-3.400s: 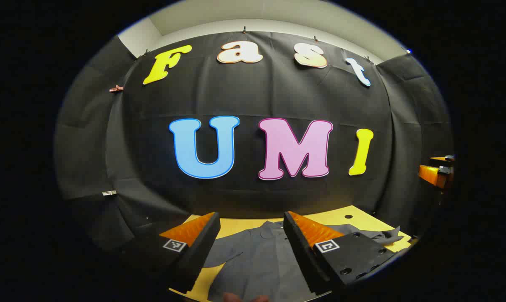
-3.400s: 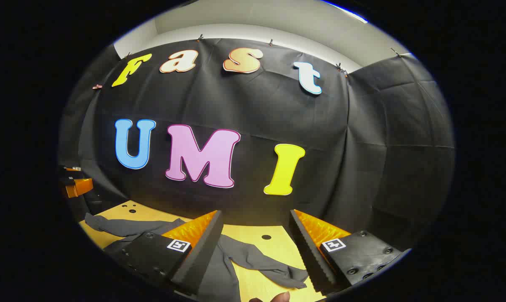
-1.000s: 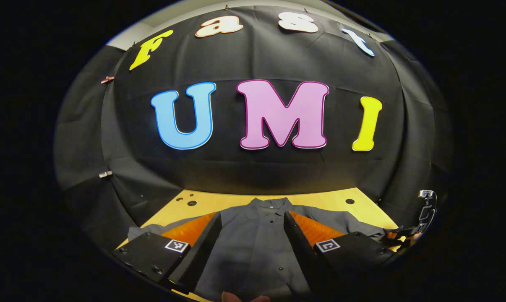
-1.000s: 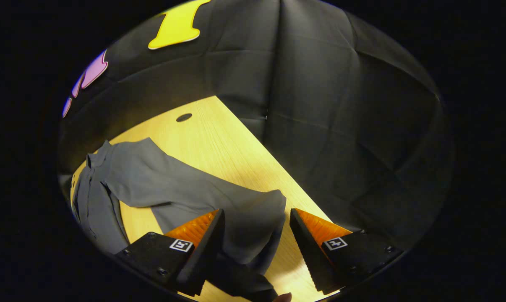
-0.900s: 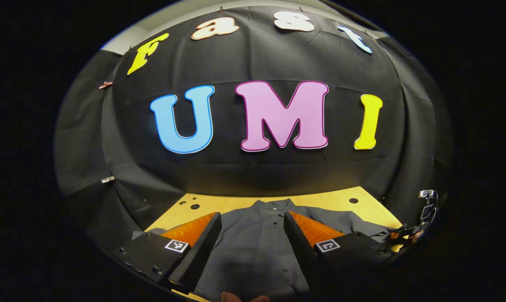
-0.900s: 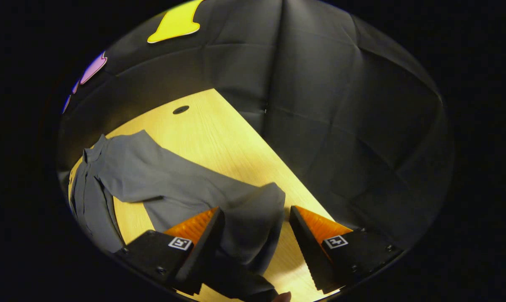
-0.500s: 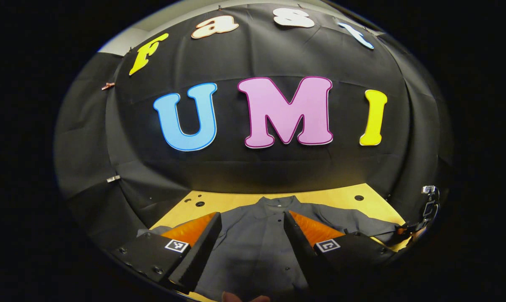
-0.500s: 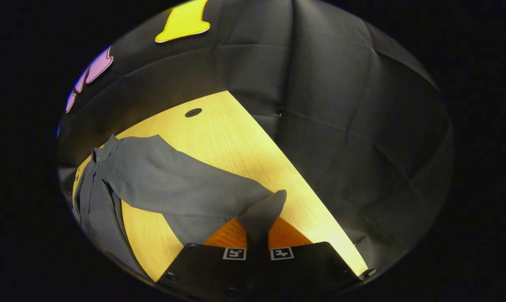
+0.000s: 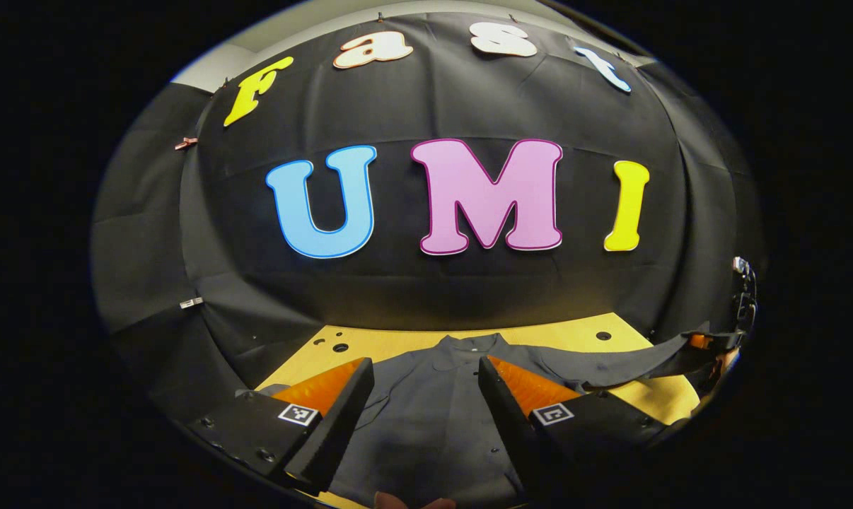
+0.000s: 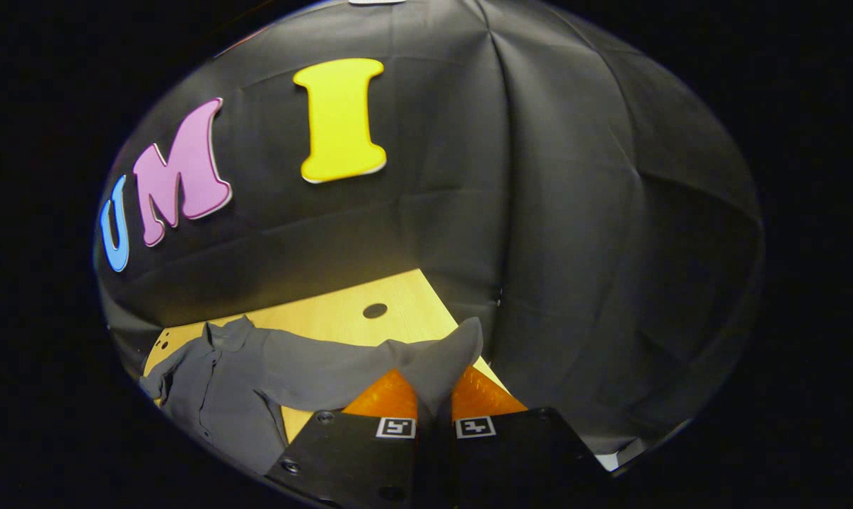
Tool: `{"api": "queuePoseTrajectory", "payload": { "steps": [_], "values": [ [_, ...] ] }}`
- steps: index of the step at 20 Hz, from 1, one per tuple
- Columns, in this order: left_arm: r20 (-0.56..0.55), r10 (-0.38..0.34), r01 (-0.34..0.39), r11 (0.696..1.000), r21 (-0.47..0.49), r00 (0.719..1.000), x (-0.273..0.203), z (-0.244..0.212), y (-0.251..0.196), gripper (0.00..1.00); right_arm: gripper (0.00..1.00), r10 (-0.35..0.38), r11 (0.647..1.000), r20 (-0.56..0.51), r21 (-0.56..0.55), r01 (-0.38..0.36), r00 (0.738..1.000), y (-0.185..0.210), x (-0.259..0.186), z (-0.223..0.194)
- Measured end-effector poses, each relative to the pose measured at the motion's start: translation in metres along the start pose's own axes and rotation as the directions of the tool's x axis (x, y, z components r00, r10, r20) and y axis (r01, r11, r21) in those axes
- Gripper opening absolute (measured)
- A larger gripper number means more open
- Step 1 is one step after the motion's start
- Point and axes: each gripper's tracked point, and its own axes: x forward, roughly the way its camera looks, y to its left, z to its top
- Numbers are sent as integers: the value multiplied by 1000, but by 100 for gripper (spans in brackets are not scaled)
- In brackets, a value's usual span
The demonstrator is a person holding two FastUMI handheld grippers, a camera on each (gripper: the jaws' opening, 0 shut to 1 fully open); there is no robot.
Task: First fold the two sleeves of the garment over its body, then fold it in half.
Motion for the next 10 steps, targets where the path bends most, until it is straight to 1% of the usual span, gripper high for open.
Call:
{"api": "queuePoseTrajectory", "payload": {
  "steps": [4, 7, 9, 10],
  "values": [
    [14, -27, 28, 999, -22, 1000, -5, -4, 34, 94, 6, -14, 996, 97, -91, 23, 995, 37, -48, 35],
    [11, -40, 41, 997, -65, 999, -7, -9, 61, 94, 6, -16, 990, 149, -140, 37, 989, 69, -80, 53],
    [20, -44, 45, 997, -67, 999, -11, -13, 80, 94, 6, 1, 989, 172, -147, 24, 985, 95, -99, 64],
    [25, -48, 50, 997, -61, 999, -12, -13, 89, 94, 6, 16, 989, 182, -147, 11, 983, 114, -106, 69]
  ]
}}
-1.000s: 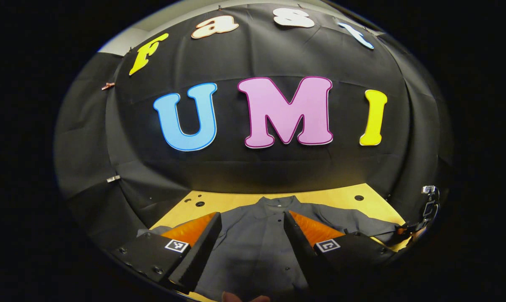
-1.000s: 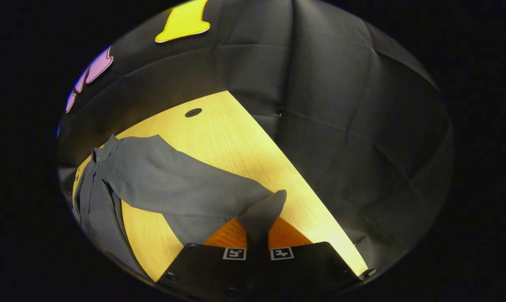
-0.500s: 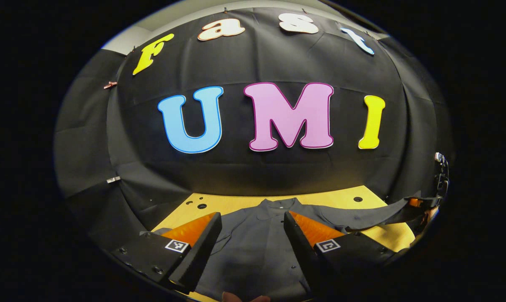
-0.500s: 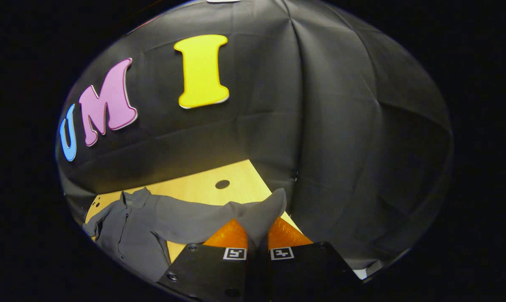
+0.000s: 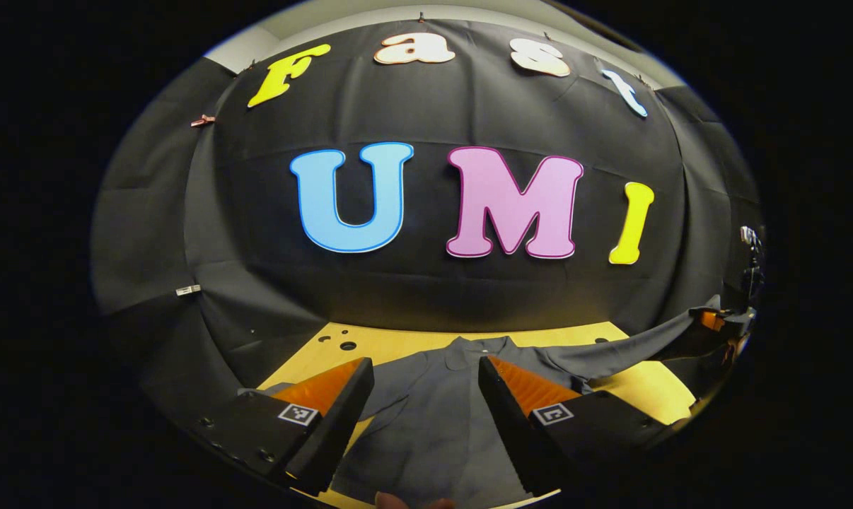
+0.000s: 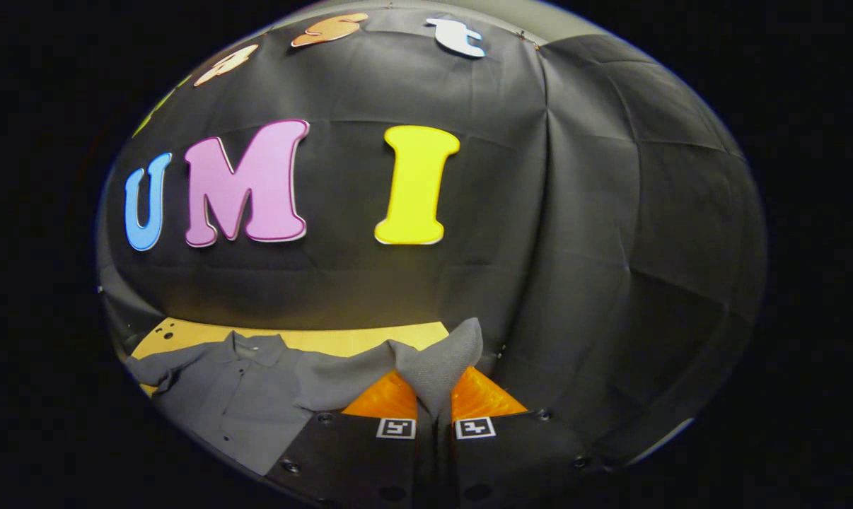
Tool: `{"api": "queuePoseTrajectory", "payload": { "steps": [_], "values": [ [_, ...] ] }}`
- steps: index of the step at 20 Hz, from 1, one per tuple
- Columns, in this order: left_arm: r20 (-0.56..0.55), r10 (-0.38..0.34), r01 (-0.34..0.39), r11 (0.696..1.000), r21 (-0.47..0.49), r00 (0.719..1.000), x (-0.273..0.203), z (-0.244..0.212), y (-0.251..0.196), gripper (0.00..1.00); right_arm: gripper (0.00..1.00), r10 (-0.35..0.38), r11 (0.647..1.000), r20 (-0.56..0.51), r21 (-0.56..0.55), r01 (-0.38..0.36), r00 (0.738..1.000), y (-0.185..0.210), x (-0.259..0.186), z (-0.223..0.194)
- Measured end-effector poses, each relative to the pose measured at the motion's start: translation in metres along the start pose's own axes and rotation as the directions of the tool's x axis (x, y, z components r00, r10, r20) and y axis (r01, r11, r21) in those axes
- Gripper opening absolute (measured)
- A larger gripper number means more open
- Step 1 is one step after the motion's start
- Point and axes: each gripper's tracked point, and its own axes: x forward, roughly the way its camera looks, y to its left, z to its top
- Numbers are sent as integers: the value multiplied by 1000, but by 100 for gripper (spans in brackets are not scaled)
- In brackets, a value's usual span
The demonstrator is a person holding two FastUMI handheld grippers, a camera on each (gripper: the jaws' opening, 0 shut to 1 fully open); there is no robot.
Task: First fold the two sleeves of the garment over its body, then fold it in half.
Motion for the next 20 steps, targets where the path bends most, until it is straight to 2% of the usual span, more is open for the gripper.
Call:
{"api": "queuePoseTrajectory", "payload": {
  "steps": [5, 9, 15, 20],
  "values": [
    [20, -1, 0, 999, 36, 1000, -4, -5, 51, 94, 6, 60, 998, 37, -11, -60, 998, 77, -17, 24],
    [6, 10, -10, 1000, 30, 1000, -4, -19, 93, 94, 6, 120, 992, 34, -41, -118, 992, 145, -19, 26],
    [-15, 52, -52, 998, 20, 999, -2, -38, 151, 94, 6, 201, 976, -3, -81, -200, 980, 241, -4, 7],
    [-40, 90, -90, 996, 10, 995, 9, -58, 195, 94, 6, 255, 956, -66, -129, -262, 965, 310, 12, -26]
  ]
}}
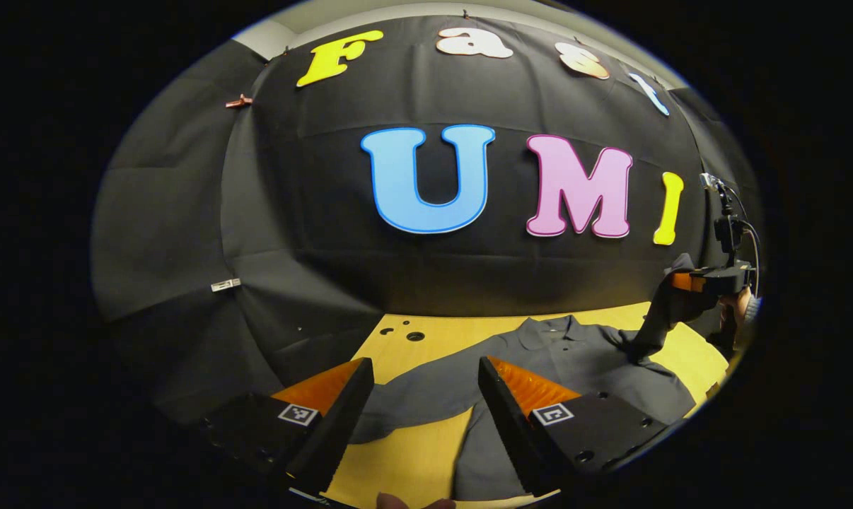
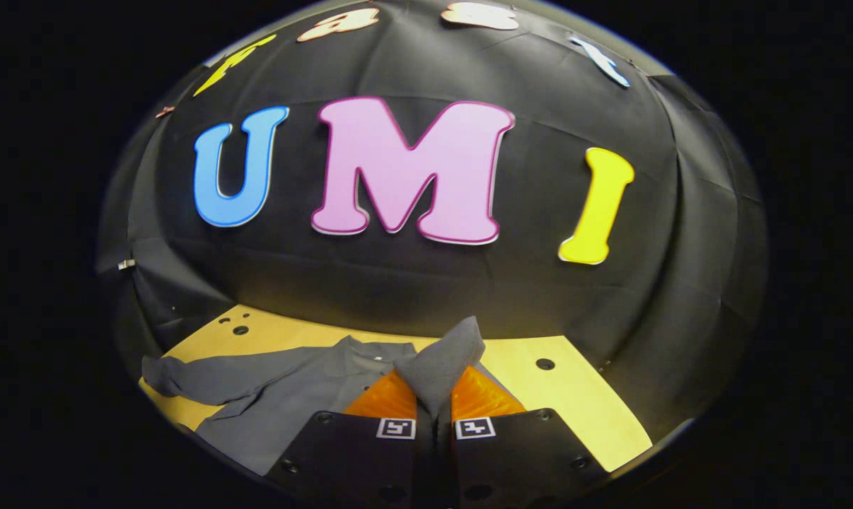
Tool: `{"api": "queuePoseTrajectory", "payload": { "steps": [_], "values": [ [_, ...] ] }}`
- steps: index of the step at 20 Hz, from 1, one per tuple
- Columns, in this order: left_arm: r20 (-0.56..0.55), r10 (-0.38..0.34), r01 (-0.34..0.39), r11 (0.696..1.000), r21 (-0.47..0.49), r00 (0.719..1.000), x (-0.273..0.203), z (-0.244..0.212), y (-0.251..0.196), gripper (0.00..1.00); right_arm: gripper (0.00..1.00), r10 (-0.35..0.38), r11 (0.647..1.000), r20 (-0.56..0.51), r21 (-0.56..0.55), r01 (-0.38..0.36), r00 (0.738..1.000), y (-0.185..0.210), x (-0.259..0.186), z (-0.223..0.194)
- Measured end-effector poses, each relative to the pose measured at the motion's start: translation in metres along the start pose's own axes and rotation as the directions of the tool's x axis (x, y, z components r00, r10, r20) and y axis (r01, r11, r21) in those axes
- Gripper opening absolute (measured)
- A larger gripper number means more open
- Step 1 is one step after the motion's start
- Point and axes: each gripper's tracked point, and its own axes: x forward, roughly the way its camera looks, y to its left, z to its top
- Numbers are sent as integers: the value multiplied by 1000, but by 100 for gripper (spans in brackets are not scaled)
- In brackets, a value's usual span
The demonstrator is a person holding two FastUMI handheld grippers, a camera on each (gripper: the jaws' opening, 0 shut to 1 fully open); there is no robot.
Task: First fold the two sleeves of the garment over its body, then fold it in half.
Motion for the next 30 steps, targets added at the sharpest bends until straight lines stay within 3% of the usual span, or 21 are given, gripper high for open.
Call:
{"api": "queuePoseTrajectory", "payload": {
  "steps": [6, 13, 18, 19, 20, 22, 24, 27, 28, 29, 30],
  "values": [
    [-32, 59, -59, 998, -15, 998, 28, -38, 53, 94, 6, 107, 993, -86, -39, -111, 990, 86, 33, -46],
    [-131, 139, -138, 990, 19, 982, 67, -121, 111, 94, 6, 210, 976, -205, -17, -218, 956, 163, 68, -117],
    [-191, 193, -189, 981, 36, 962, 98, -163, 140, 94, 8, 201, 978, -264, -5, -210, 943, 179, 83, -147],
    [-206, 211, -209, 977, 28, 956, 105, -171, 148, 94, 0, 202, 978, -275, 3, -209, 940, 182, 84, -151],
    [-226, 242, -242, 970, 26, 944, 109, -177, 158, 94, 10, 206, 977, -289, 11, -212, 935, 187, 87, -157],
    [-274, 291, -295, 955, 29, 917, 117, -195, 171, 93, 11, 224, 974, -313, 40, -223, 923, 197, 88, -165],
    [-295, 295, -305, 952, 14, 909, 124, -204, 176, 94, 13, 243, 970, -327, 63, -236, 913, 205, 89, -170],
    [-337, 287, -300, 954, 13, 897, 134, -217, 179, 93, 23, 294, 956, -332, 115, -271, 896, 219, 86, -171],
    [-348, 280, -296, 955, 8, 895, 138, -220, 179, 94, 12, 300, 954, -336, 117, -276, 893, 221, 86, -173],
    [-360, 275, -293, 956, 3, 892, 142, -225, 177, 94, 28, 302, 953, -340, 114, -280, 890, 221, 86, -175],
    [-375, 272, -293, 956, 2, 886, 143, -230, 177, 94, 30, 308, 951, -348, 113, -287, 885, 223, 85, -178]
  ]
}}
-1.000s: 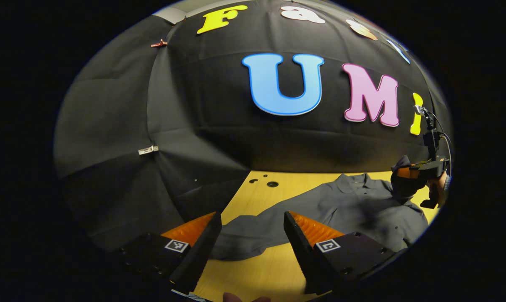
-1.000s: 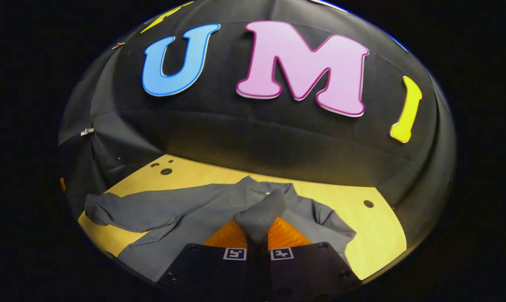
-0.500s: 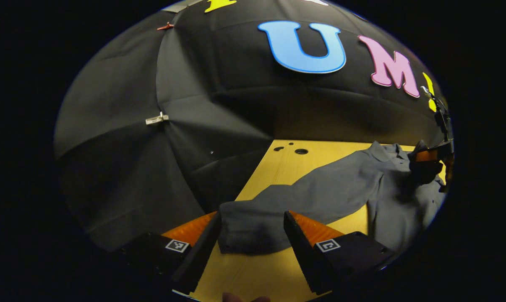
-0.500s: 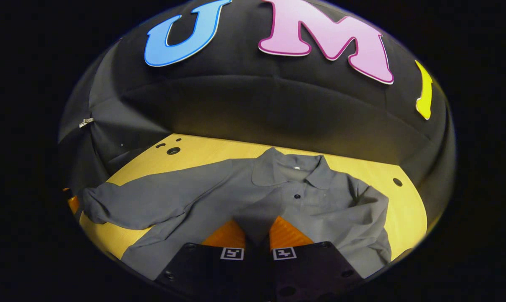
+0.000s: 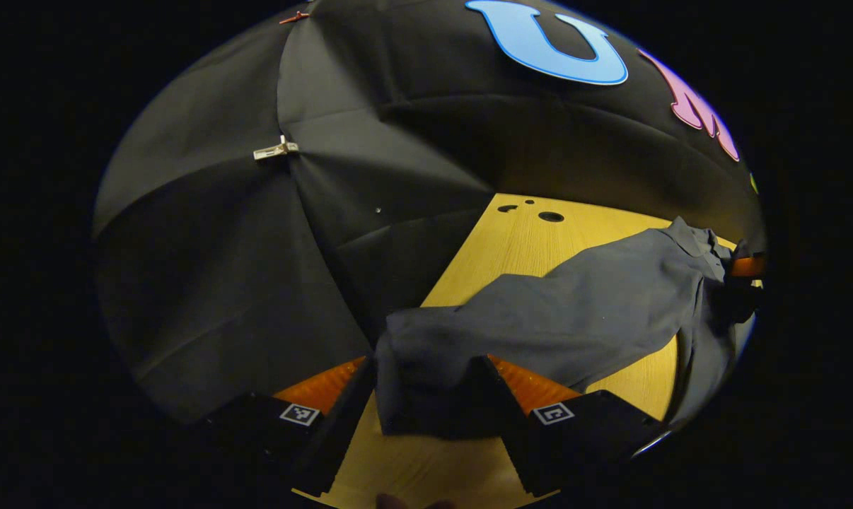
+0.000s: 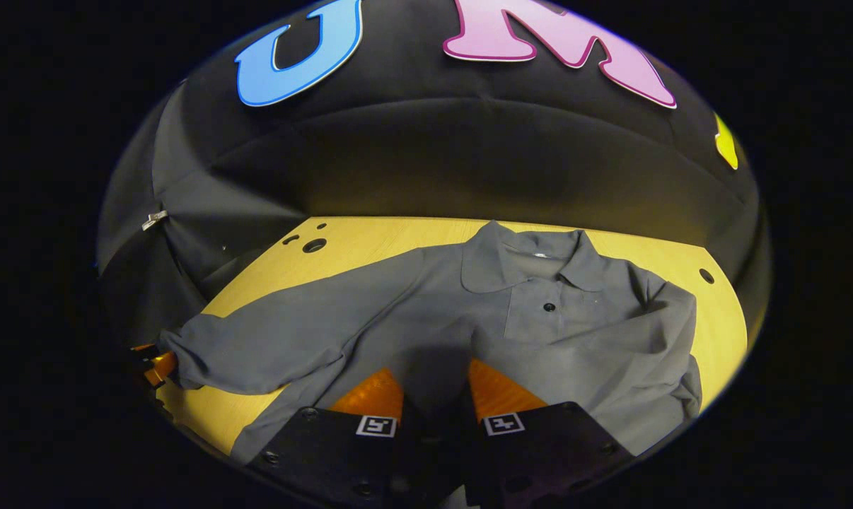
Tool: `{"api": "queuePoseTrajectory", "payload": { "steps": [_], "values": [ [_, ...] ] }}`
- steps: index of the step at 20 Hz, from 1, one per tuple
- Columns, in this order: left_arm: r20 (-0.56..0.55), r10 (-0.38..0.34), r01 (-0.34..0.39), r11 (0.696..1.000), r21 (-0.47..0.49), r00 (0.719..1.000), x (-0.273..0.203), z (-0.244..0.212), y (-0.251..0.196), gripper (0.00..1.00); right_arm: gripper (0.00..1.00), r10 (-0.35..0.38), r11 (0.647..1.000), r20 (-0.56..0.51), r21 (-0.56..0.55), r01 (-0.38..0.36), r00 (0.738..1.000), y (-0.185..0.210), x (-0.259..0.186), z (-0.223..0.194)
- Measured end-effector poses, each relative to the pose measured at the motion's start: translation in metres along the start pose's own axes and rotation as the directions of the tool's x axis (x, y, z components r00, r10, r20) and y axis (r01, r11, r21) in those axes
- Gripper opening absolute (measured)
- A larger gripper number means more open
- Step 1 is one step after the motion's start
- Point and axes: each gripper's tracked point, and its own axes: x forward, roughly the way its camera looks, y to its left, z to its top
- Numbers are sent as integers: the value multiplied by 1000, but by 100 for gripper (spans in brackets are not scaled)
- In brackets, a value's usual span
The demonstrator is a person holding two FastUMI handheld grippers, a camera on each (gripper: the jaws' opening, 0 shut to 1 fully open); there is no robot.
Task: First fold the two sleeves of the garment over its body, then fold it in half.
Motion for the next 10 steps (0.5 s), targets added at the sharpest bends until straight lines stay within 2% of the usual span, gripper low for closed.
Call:
{"api": "queuePoseTrajectory", "payload": {
  "steps": [3, 4, 6, 7, 8, 10],
  "values": [
    [-12, -6, 6, 1000, -4, 1000, 4, -4, -2, 93, 39, 41, 999, -18, -6, -42, 999, 14, -6, -4],
    [-22, -9, 9, 1000, -2, 1000, 5, -6, -4, 94, 53, 66, 998, -19, -3, -66, 998, 21, -7, -5],
    [-55, -4, 4, 1000, -5, 998, 9, -15, -4, 92, 60, 136, 991, -15, 20, -136, 991, 40, -16, -2],
    [-59, -4, 3, 1000, -20, 998, 7, -16, -4, 93, 73, 181, 983, -8, 34, -181, 983, 52, -23, 2],
    [-57, -7, 5, 1000, -31, 998, 10, -15, -4, 94, 76, 217, 975, -2, 37, -217, 976, 61, -31, 5],
    [-60, -19, 16, 999, -42, 998, 11, -18, -4, 94, 80, 222, 975, 8, 10, -222, 975, 56, -42, 9]
  ]
}}
